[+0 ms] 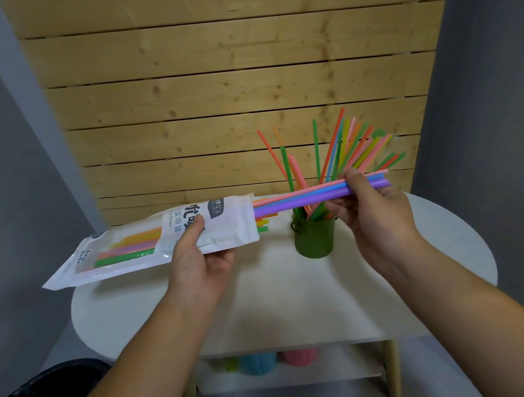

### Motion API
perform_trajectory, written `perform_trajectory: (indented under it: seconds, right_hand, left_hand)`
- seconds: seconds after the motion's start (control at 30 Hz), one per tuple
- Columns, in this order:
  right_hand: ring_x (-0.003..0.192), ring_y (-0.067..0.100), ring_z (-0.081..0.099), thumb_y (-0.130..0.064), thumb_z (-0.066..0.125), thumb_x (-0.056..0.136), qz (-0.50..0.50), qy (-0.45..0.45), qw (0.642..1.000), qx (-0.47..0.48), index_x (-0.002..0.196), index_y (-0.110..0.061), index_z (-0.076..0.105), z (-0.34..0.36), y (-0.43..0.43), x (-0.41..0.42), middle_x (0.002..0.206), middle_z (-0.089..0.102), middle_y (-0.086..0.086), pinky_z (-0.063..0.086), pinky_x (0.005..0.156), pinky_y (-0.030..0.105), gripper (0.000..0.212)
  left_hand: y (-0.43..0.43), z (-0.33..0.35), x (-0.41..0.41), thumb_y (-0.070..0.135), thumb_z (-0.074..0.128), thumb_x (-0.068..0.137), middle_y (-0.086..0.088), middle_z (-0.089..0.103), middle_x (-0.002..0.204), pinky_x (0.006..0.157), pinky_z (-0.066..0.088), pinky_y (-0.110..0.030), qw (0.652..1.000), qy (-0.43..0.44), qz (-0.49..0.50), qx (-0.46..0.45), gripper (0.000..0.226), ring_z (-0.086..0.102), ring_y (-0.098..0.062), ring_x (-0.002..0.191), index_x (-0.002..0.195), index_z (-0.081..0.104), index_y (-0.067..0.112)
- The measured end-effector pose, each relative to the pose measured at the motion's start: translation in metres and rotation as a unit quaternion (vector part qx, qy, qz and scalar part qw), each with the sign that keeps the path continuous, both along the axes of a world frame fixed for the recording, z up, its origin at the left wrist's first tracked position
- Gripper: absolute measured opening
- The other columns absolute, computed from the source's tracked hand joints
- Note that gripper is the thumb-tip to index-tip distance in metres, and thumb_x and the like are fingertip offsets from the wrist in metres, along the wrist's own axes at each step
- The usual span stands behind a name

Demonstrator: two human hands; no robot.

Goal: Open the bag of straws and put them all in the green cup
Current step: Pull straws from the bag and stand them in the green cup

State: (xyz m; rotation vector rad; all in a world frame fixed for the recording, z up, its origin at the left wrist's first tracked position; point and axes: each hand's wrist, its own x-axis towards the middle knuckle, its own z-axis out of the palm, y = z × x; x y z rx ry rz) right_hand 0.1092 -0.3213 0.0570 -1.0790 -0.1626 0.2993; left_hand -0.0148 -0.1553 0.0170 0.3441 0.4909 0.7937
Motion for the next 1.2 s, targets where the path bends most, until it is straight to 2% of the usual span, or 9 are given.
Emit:
perform_trajectory:
  seconds: [0.4, 0.5, 0.67, 0.77, 0.83, 0.97, 1.07, 1.2]
  right_hand:
    - [0.053, 0.009, 0.065, -0.019, 0.060, 0.098, -0.110, -0.011, 0.994, -0.007, 0.089, -0.009, 0.065, 0.001, -0.028, 0.023, 0.075, 0.066, 0.006, 0.058, 0.065, 0.023, 0.015]
    - [0.052, 0.008, 0.065, -0.022, 0.060, 0.097, -0.144, -0.023, 0.989, -0.021, 0.085, -0.011, 0.065, 0.000, -0.035, 0.026, 0.071, 0.066, 0.003, 0.059, 0.070, 0.025, 0.017]
    - [0.052, 0.008, 0.066, -0.027, 0.059, 0.097, -0.197, -0.088, 0.974, -0.075, 0.085, -0.013, 0.065, 0.000, -0.045, 0.032, 0.075, 0.067, 0.001, 0.060, 0.075, 0.031, 0.019]
    - [0.057, 0.013, 0.068, -0.030, 0.058, 0.096, -0.220, -0.132, 0.960, -0.113, 0.095, -0.007, 0.066, -0.001, -0.048, 0.038, 0.081, 0.069, 0.006, 0.060, 0.072, 0.032, 0.025]
    - [0.063, 0.018, 0.070, -0.031, 0.058, 0.096, -0.222, -0.157, 0.953, -0.129, 0.097, -0.007, 0.067, -0.002, -0.048, 0.040, 0.087, 0.071, 0.012, 0.060, 0.068, 0.030, 0.026]
    - [0.073, 0.024, 0.071, -0.031, 0.058, 0.098, -0.205, -0.204, 0.942, -0.171, 0.088, -0.018, 0.063, -0.004, -0.043, 0.038, 0.082, 0.069, 0.003, 0.057, 0.062, 0.022, 0.016]
    - [0.075, 0.021, 0.071, -0.027, 0.058, 0.098, -0.186, -0.223, 0.938, -0.191, 0.086, -0.021, 0.062, -0.006, -0.037, 0.039, 0.080, 0.067, -0.001, 0.060, 0.067, 0.028, 0.014]
    - [0.081, 0.020, 0.071, -0.027, 0.059, 0.098, -0.154, -0.253, 0.928, -0.224, 0.088, -0.021, 0.064, -0.011, -0.026, 0.045, 0.085, 0.070, 0.002, 0.061, 0.068, 0.033, 0.012]
  left_hand:
    - [0.008, -0.003, -0.006, 0.005, 0.069, 0.091, -0.002, 0.079, 0.103, 0.070, 0.065, -0.039, 1.000, 0.015, 0.015, 0.023, 0.037, 0.078, -0.018, 0.088, 0.125, 0.062, 0.018]
    - [0.007, -0.005, -0.005, 0.005, 0.070, 0.091, -0.002, 0.080, 0.103, 0.070, 0.065, -0.038, 1.000, 0.018, 0.012, 0.022, 0.039, 0.078, -0.018, 0.088, 0.126, 0.062, 0.018]
    - [0.001, -0.007, -0.003, 0.005, 0.069, 0.091, -0.002, 0.080, 0.103, 0.064, 0.064, -0.036, 1.000, 0.020, -0.002, 0.018, 0.034, 0.078, -0.017, 0.087, 0.122, 0.063, 0.019]
    - [0.000, -0.007, -0.001, 0.006, 0.069, 0.091, -0.002, 0.080, 0.103, 0.069, 0.065, -0.038, 1.000, 0.022, -0.005, 0.020, 0.034, 0.078, -0.018, 0.088, 0.122, 0.063, 0.019]
    - [-0.001, -0.007, -0.001, 0.005, 0.070, 0.091, -0.003, 0.080, 0.103, 0.069, 0.065, -0.038, 0.999, 0.022, -0.009, 0.022, 0.032, 0.078, -0.019, 0.088, 0.119, 0.063, 0.018]
    - [-0.004, -0.007, 0.000, 0.006, 0.070, 0.091, -0.004, 0.080, 0.104, 0.073, 0.065, -0.040, 0.999, 0.024, -0.015, 0.029, 0.031, 0.078, -0.020, 0.089, 0.119, 0.063, 0.019]
    - [-0.006, -0.007, 0.001, 0.007, 0.069, 0.092, -0.004, 0.079, 0.106, 0.082, 0.062, -0.042, 0.999, 0.029, -0.021, 0.041, 0.033, 0.078, -0.020, 0.092, 0.122, 0.063, 0.019]
    - [-0.007, -0.008, 0.002, 0.007, 0.069, 0.091, -0.004, 0.080, 0.103, 0.077, 0.064, -0.041, 0.998, 0.035, -0.026, 0.049, 0.033, 0.078, -0.019, 0.089, 0.122, 0.063, 0.018]
